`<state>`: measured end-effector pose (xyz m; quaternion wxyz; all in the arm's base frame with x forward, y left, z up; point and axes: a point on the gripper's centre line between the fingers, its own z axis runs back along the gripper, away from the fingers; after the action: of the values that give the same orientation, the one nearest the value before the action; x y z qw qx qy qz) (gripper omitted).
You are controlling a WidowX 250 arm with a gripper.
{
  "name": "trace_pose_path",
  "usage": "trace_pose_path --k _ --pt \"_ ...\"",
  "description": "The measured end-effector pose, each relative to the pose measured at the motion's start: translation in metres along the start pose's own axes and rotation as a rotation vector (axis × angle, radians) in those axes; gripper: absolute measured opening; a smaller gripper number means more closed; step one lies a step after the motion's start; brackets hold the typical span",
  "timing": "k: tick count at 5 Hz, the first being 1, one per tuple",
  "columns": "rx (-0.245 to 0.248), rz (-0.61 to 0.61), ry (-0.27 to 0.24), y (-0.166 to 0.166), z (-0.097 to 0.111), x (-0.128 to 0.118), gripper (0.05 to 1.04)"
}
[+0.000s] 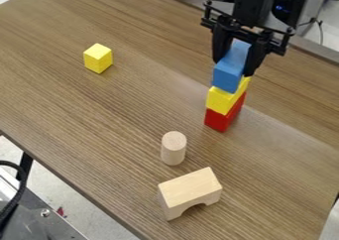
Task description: Put the blue block on the yellow block
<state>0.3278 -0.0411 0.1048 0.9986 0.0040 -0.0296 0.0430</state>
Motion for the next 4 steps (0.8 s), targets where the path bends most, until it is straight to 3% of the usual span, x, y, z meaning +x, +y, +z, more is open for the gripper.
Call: trace_pose_path --k 2,4 --pt "0.002 -0.008 -0.023 -0.0015 0.0015 0.0047 0.575" --pt "0.003 -0.023 0.016 -0.0026 -0.0067 0.0015 0.575"
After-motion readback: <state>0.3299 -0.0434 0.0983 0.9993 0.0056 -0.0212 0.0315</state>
